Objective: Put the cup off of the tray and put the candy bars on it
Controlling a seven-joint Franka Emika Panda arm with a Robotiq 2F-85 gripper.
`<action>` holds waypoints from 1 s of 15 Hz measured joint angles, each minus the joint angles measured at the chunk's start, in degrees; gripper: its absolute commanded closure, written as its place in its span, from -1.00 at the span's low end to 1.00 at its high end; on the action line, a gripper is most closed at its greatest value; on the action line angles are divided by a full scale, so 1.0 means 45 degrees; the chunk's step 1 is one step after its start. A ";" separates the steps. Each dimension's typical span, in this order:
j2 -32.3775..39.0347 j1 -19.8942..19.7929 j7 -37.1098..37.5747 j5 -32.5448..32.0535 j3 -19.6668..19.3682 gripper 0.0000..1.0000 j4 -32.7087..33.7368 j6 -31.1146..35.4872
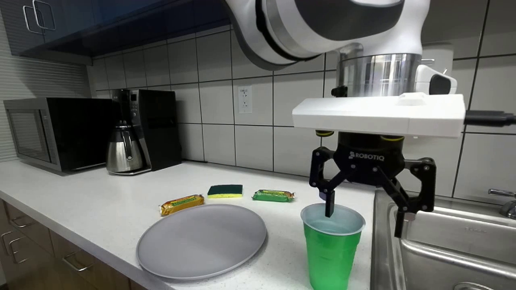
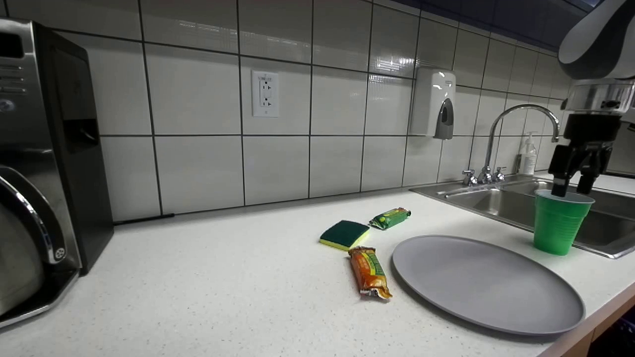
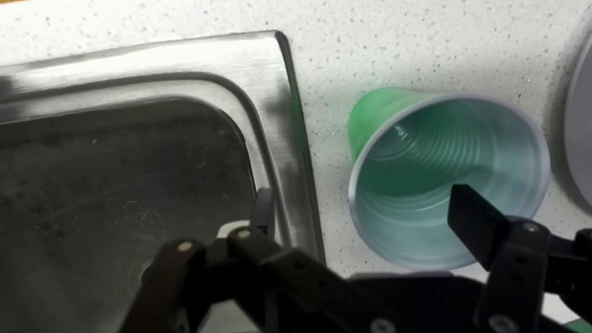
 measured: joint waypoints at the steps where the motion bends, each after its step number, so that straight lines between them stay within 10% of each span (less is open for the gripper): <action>1: -0.0085 -0.0005 0.0003 0.0000 0.0011 -1.00 0.0016 0.0000; 15: -0.1948 0.0362 0.2055 -0.0392 0.1281 -1.00 -0.0089 -0.0180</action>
